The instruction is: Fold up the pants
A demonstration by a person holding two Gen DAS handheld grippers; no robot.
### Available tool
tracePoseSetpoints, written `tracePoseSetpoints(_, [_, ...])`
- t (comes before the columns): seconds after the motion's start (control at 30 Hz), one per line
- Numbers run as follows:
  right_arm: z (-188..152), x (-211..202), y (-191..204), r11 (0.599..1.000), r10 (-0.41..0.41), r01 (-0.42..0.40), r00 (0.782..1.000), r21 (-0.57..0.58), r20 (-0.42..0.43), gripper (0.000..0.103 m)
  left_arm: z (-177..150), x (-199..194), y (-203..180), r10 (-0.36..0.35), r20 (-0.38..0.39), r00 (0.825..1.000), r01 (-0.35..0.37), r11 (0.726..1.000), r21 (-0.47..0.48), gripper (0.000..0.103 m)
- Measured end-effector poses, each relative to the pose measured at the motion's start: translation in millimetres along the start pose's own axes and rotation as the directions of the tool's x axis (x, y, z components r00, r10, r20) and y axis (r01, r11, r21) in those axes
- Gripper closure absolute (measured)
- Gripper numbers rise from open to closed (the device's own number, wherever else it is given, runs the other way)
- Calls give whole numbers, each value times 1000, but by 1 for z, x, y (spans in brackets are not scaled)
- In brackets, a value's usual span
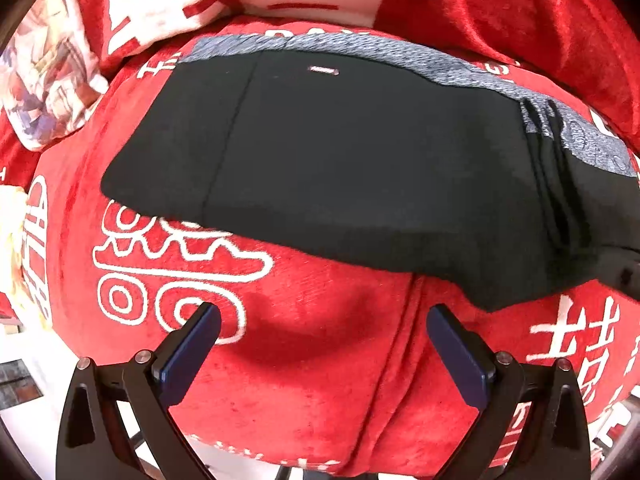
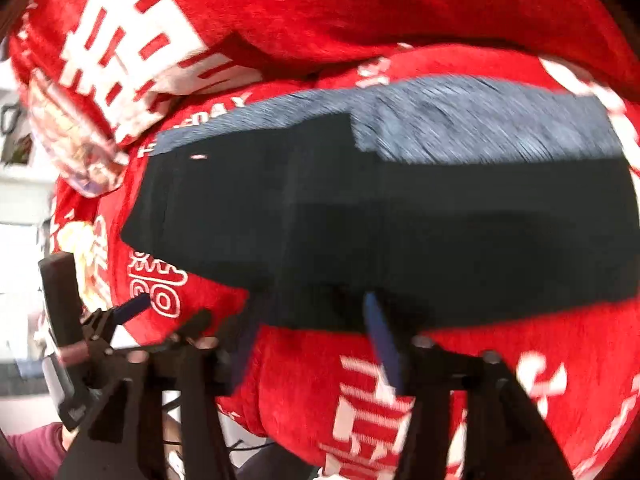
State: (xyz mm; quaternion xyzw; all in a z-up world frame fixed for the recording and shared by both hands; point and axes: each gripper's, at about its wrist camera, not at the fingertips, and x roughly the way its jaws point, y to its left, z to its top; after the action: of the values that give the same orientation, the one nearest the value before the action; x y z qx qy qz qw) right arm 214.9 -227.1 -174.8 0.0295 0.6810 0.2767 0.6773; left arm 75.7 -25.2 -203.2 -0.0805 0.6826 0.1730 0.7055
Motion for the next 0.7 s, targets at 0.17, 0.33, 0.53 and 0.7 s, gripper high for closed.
tracePoseSetpoints(0.17, [-15, 5, 2, 998, -56, 58, 998, 31, -35, 39, 0, 0, 19, -14, -7, 1000, 14, 999, -29, 0])
tracePoseSetpoints(0.33, [-15, 16, 21, 998, -58, 59, 996, 4, -72, 34, 1, -2, 33, -8, 10, 1000, 8, 1000, -24, 0])
tracePoseSetpoints(0.53, [-21, 31, 50, 995, -80, 73, 992, -74, -96, 21, 12, 7, 52, -35, -5, 999, 34, 998, -60, 0])
tracePoseSetpoints(0.7, [-31, 36, 74, 976, -117, 99, 989, -192, -86, 15, 15, 14, 67, -32, -15, 999, 31, 996, -82, 0])
